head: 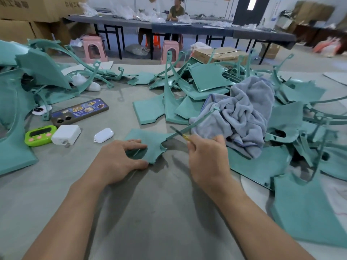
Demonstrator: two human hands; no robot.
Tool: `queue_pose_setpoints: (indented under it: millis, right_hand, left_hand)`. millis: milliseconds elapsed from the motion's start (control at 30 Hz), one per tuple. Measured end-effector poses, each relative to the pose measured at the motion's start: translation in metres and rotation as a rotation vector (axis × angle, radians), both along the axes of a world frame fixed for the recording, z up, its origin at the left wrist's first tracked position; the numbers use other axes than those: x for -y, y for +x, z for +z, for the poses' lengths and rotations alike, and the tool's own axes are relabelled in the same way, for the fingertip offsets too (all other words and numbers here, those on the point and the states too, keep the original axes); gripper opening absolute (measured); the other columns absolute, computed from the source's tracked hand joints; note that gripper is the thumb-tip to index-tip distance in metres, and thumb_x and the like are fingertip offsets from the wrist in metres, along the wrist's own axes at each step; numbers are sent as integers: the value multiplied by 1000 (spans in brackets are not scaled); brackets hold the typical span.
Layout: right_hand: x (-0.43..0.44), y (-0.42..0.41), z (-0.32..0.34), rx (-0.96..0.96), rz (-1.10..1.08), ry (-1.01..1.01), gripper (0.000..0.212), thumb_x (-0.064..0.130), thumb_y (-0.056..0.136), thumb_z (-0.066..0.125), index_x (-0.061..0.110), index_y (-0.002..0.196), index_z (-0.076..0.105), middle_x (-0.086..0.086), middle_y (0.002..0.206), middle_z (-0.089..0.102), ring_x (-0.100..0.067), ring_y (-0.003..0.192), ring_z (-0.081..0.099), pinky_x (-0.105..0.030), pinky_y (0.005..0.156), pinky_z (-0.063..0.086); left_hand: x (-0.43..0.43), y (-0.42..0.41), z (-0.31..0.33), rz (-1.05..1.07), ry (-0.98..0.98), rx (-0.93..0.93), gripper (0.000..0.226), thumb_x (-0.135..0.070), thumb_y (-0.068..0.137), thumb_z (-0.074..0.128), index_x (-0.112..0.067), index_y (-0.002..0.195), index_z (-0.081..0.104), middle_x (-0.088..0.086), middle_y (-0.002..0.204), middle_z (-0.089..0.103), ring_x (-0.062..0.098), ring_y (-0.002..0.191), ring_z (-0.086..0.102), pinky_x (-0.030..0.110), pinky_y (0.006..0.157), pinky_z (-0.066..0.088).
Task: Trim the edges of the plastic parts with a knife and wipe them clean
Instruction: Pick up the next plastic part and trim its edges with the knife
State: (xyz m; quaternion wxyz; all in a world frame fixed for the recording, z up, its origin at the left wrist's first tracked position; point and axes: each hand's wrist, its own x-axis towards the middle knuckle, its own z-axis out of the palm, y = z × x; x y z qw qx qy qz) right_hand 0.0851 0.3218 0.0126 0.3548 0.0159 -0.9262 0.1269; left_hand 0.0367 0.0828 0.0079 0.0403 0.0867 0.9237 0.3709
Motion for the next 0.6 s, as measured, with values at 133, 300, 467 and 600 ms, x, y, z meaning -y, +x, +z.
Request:
queue_pose_setpoints:
  millis: [133, 300, 467, 600]
  right_hand:
    - [-41, -12, 10, -10, -297, -191, 24, 19, 100, 52, 18, 78, 63, -5, 52, 59, -21, 48, 27, -39, 80, 27]
    - [-11, -1, 6, -100, -73, -28, 24, 10, 88, 70, 19, 68, 61, 3, 41, 41, 0, 50, 7, -31, 74, 27]
    - [-42, -12, 13, 27, -323, -145, 27, 27, 98, 45, 22, 76, 59, 0, 49, 52, -20, 46, 34, -39, 79, 23]
    - [-32, -6, 13, 34, -187, -201, 30, 26, 101, 42, 24, 72, 52, 4, 49, 47, -9, 49, 28, -37, 80, 23]
  left_hand:
    - [-1, 0, 1, 5, -3, 1, 50, -38, 66, 90, -47, 113, 73, -32, 137, 54, -12, 124, 47, 17, 107, 30]
    - [-2, -1, 2, 6, 0, 13, 50, -36, 65, 92, -47, 110, 74, -35, 133, 54, -15, 116, 47, 16, 102, 31]
    - [-3, 3, 5, -2, -25, 29, 50, -36, 66, 90, -45, 112, 74, -30, 137, 56, -11, 124, 49, 19, 108, 32]
    - [-4, 1, 4, 104, 74, 10, 42, -47, 70, 85, -41, 111, 76, -27, 138, 55, -3, 126, 53, 21, 104, 35]
